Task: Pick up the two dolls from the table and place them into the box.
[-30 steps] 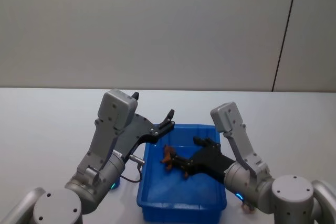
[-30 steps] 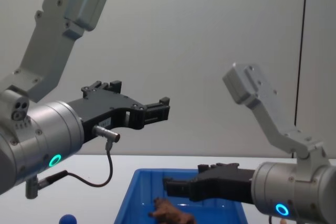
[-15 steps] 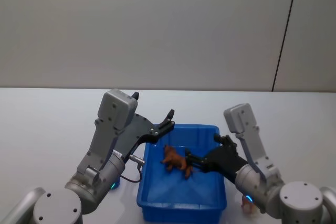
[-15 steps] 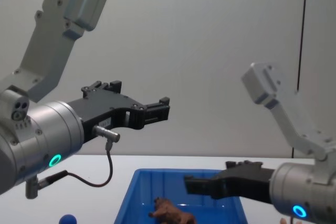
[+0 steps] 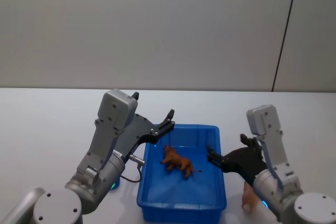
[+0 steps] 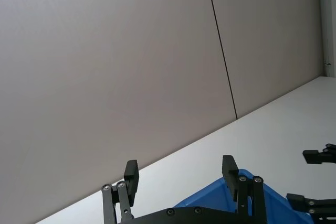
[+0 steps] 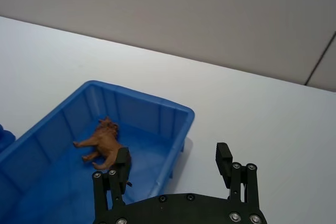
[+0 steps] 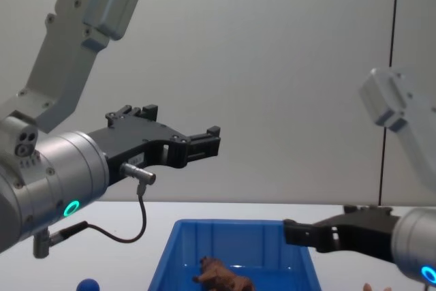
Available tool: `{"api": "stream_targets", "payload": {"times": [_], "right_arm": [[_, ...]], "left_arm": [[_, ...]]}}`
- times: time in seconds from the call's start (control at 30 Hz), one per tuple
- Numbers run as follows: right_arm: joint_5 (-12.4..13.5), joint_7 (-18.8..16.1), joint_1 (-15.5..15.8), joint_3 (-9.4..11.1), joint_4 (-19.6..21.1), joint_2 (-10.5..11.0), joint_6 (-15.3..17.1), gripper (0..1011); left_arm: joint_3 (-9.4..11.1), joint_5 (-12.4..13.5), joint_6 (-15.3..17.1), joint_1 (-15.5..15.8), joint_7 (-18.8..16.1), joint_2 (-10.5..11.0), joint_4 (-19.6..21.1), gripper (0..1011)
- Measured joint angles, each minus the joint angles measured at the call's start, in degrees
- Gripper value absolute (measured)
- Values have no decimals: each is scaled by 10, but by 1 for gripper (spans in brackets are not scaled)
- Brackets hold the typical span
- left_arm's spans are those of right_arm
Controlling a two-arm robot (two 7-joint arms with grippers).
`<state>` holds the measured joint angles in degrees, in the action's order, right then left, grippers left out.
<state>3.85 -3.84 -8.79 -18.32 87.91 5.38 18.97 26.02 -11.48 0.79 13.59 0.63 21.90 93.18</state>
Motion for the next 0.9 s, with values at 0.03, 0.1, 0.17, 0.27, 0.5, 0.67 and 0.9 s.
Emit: {"api": "stream_targets", "payload": {"times": [0.03, 0.1, 0.17, 0.27, 0.5, 0.67, 0.9], "right_arm": [[1, 7, 4, 1, 6, 1, 3, 1001], [5, 22, 12, 2, 18, 3, 14, 1001], [7, 32, 17, 2, 25, 4, 22, 1001], [11, 51, 28, 4, 40, 6, 37, 1001], [22, 90, 52, 5, 65, 8, 73, 1001], [28, 111, 64, 5, 74, 7, 90, 1001], [32, 135, 78, 1, 80, 1, 104, 1001]], "left_arm": [[0, 0, 0, 0, 0, 0, 0, 1001], [0, 0, 0, 0, 0, 0, 0, 1001], [0, 0, 0, 0, 0, 0, 0, 1001], [0, 0, 0, 0, 0, 0, 0, 1001], [0, 0, 0, 0, 0, 0, 0, 1001], [0, 0, 0, 0, 0, 0, 0, 1001], [0, 0, 0, 0, 0, 0, 0, 1002]]}}
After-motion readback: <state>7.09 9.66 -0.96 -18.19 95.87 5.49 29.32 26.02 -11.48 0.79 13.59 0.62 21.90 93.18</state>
